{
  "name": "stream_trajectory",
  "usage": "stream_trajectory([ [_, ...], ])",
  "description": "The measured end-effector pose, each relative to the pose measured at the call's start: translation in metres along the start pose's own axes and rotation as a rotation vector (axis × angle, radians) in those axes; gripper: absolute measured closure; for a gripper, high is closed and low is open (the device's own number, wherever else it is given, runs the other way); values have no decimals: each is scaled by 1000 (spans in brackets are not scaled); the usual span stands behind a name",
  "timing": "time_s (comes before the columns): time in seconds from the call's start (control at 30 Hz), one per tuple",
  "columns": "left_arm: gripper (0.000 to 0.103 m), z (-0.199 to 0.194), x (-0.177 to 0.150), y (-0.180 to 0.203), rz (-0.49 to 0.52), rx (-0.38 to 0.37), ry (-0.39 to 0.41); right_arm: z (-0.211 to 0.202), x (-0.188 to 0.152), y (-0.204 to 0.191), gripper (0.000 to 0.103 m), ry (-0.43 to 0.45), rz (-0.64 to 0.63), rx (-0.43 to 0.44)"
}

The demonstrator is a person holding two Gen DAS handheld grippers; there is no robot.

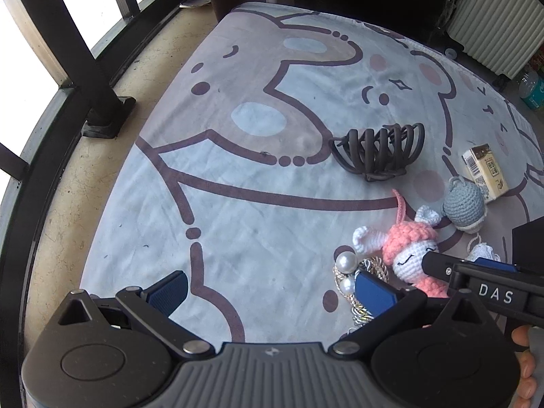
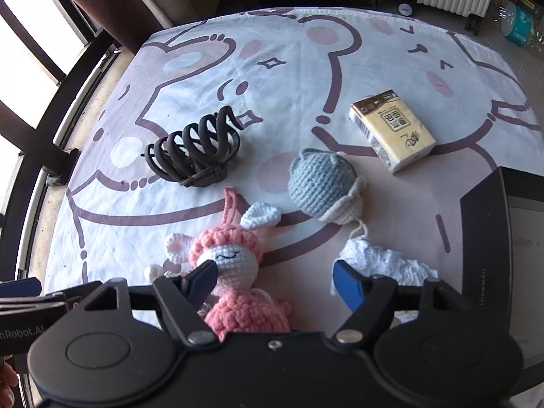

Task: Organize objects
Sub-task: 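Move the right tool toward the pink crochet bunny while the left tool approaches the rope tassel, then close the right gripper on the pink bunny while the left gripper closes on the braided rope tassel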

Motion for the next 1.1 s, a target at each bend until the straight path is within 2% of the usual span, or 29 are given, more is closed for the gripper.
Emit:
stream_trajectory([
  [0.17, 0, 5, -1, -5, -32, -22, -23, 10, -2, -9, 29, -55, -21, 52],
  [0.27, 0, 6, 0, -8, -55, -22, -25, 12, -3, -11, 34, -75, -25, 74],
  [0.4, 0, 6, 1, -12, -88, -26, -25, 16, -7, -12, 51, -123, -32, 95],
  [0.47, 0, 6, 2, -12, -96, -28, -24, 19, -10, -14, 53, -143, -58, 79],
  [0.63, 0, 6, 1, -8, -98, -45, -24, 13, -9, -14, 58, -137, -68, 70],
  [0.83, 2, 8, 0, 3, -117, -91, -44, -2, -6, 1, 60, -99, -9, 58],
  [0.9, 7, 10, -1, 11, -93, -96, -51, -8, -6, 9, 60, -86, 18, 53],
  [1.1, 14, 15, -10, 36, -39, -135, -109, -17, -7, 27, 63, -61, 73, 34],
])
Point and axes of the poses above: each gripper's, at about its wrist camera, not at the fingertips, and z roughly the way its jaws point, y to its right, x to its top, the point moved 3 cm from there along z, roughly the way its jaws point, and after that the axes turned 5 degrees about x, right-handed, at the moved point
